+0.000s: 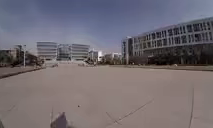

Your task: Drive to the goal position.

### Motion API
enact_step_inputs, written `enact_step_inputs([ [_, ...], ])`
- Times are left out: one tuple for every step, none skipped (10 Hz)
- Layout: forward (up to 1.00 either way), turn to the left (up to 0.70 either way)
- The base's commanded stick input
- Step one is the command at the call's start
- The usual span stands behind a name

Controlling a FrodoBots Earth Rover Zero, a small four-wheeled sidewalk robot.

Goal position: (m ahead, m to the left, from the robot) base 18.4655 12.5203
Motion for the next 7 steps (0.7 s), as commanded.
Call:
enact_step_inputs([
  [1.0, 0.4],
  [1.0, 0.4],
  [1.0, 0.4],
  [1.0, 0.4],
  [1.0, 0.4],
  [1.0, 0.4],
  [1.0, 0.4],
])
